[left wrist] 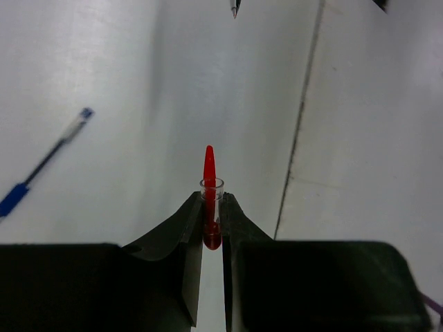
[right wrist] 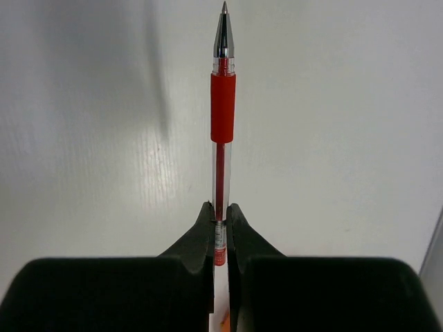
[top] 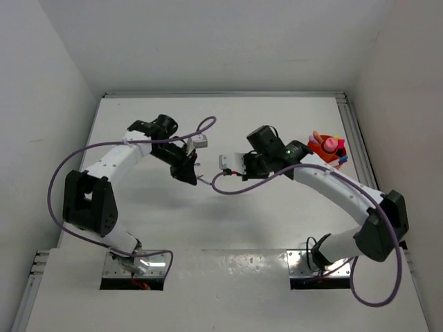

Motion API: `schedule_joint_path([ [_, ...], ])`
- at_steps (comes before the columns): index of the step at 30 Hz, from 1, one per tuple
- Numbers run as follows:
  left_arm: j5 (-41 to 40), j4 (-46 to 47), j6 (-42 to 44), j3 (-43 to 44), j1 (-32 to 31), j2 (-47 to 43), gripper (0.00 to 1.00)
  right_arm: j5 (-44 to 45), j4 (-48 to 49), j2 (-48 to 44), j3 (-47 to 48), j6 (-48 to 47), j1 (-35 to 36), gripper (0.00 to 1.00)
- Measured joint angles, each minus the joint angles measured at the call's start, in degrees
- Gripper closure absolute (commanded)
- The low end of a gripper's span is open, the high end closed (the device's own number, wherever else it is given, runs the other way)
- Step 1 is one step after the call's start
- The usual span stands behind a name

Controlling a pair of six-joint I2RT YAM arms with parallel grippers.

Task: Sort the stationery into containers
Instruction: Pick up the pen from the center of the board, then close the pen cap on the pen.

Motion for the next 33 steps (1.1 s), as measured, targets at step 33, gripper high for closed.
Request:
schedule_joint_path([
  [33, 13.27, -8.24, -0.09, -4.44, -6.49, 7.26, 1.0, 17.62, 5.42, -5.4, -6.12, 0.68, 16.26, 1.0],
])
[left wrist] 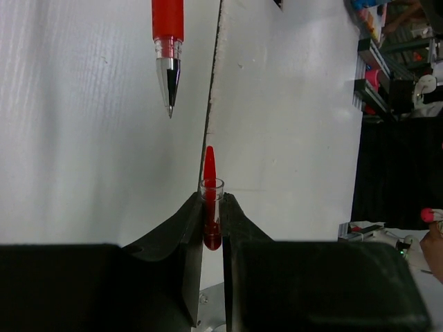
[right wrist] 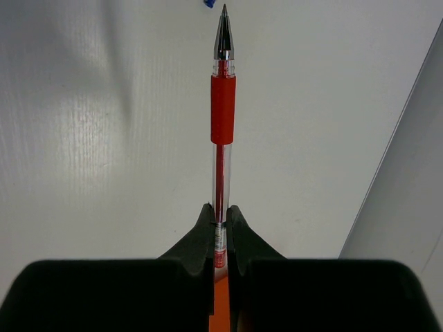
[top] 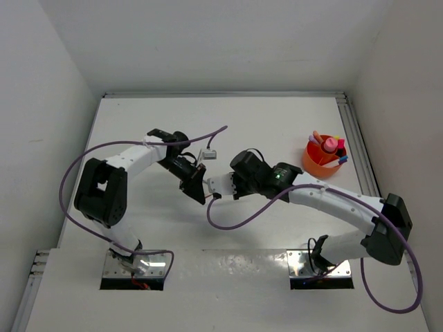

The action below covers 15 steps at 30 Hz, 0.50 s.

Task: Sort the stationery into containers
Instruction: Close the pen cap on the pen.

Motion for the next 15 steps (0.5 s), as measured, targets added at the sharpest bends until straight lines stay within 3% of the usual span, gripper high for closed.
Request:
schedule_joint_path([
  [15, 2.67, -2.75, 2.14, -0.07, 0.0, 2.23, 1.0, 0.74, 0.81, -0.2, -1.73, -3.52, 3.82, 1.0],
])
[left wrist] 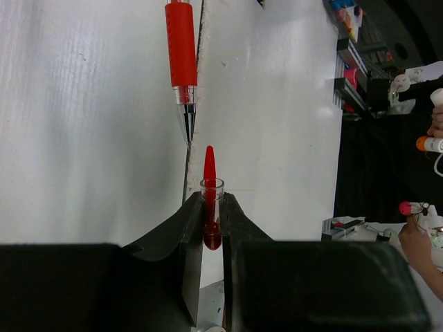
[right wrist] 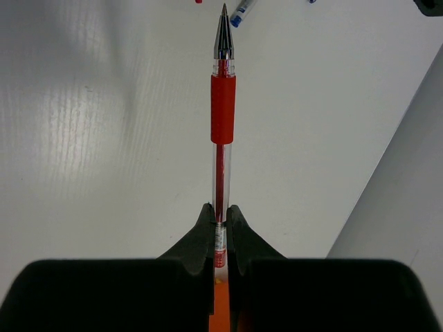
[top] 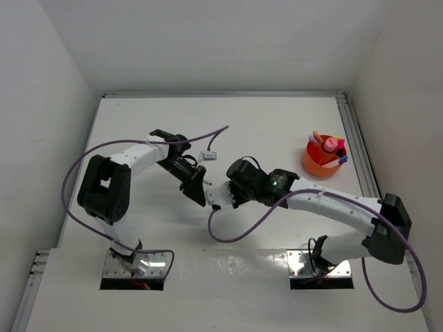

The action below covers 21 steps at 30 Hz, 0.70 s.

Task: Sort the stationery into containers
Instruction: Close the pen cap on the pen.

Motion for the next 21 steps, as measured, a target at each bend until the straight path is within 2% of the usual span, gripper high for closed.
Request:
schedule_joint_path([
  [21, -0.31, -0.2, 0.87, -0.46, -0.79, 0.46, 1.0, 0.02, 0.31, -0.09, -0.37, -0.98, 1.84, 1.0],
])
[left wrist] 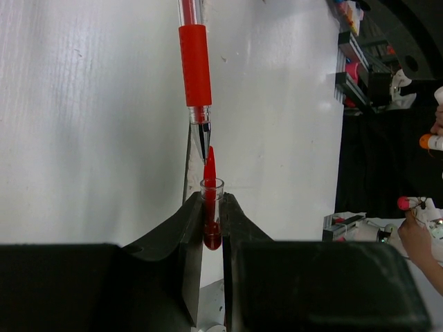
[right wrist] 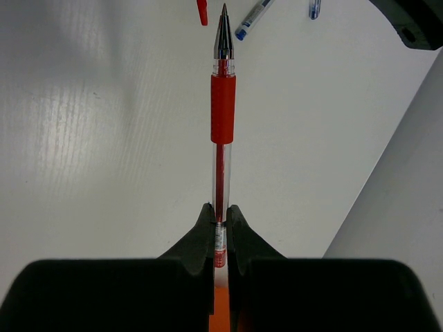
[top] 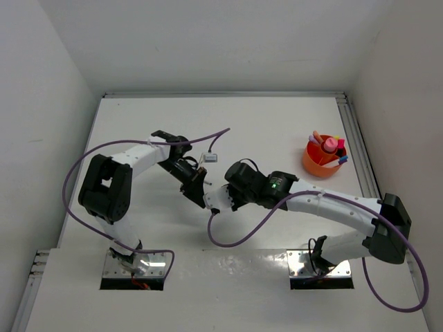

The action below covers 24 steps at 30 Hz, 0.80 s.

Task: Sort the stationery into containers
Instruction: Close the pen cap on the pen.

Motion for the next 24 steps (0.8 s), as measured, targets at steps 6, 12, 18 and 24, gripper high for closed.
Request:
schedule_joint_path([
  [6, -0.24, 0.02, 0.02, -0.02, -0.72, 0.04, 1.0, 0.0, 0.04, 0.0, 0.0, -0.07, 0.04, 1.0],
  [12, -0.24, -0.04, 0.04, -0.02, -1.2, 0.37, 1.0, 0.02, 0.04, 0.0, 0.0, -0.28, 0.81, 1.0],
  [18, -0.24, -0.13, 0.15, -0.02, -1.2, 1.27, 1.0, 0.07, 0.13, 0.0, -0.11, -1.18, 1.77, 1.0],
  [24, -0.22, -0.2, 0.31, -0.02, -1.2, 1.33, 1.0, 0.17, 0.26, 0.0, -0.37, -1.51, 1.84, 1.0],
])
